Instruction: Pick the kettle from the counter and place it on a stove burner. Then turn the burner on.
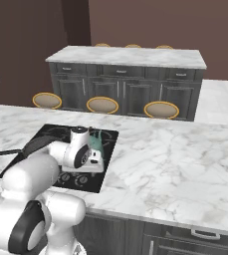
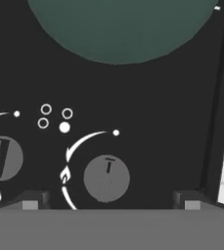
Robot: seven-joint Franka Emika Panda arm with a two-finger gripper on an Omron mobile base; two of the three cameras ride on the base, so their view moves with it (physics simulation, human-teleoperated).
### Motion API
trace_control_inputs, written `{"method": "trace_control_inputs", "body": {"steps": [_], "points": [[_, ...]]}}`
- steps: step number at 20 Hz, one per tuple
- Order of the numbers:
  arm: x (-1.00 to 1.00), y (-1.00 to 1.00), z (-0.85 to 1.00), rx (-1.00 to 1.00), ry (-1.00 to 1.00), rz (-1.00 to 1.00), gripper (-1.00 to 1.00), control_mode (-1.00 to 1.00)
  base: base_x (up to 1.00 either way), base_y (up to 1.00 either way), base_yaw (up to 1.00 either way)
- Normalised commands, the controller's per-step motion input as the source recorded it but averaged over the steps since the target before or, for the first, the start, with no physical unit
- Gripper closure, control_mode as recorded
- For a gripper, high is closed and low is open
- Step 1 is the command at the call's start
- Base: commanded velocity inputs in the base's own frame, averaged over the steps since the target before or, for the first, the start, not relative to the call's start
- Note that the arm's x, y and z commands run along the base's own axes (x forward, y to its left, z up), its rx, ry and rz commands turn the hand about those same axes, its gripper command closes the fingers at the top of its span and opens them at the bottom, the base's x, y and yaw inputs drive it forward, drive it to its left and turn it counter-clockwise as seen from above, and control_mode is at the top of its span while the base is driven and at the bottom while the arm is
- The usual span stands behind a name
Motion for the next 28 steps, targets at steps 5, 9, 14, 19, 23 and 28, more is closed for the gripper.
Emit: {"method": "trace_control_inputs", "body": {"steps": [5,9,14,19,23,28], "points": [[0.18,0.00,-0.30,0.08,0.04,0.00,-1.00,-1.00,0.00,0.00,0.00],[0.05,0.00,-0.25,0.00,0.03,0.00,-1.00,-1.00,0.00,0.00,0.00],[0.00,0.00,-0.04,0.00,0.00,0.00,-1.00,-1.00,0.00,0.00,0.00],[-0.03,0.03,0.00,0.00,0.00,0.00,-1.00,-1.00,0.00,0.00,0.00],[-0.16,0.27,-0.10,-0.04,0.00,0.00,-1.00,-1.00,0.00,0.00,0.00],[-0.01,0.14,-0.03,-0.02,0.00,0.00,-1.00,-1.00,0.00,0.00,0.00]]}}
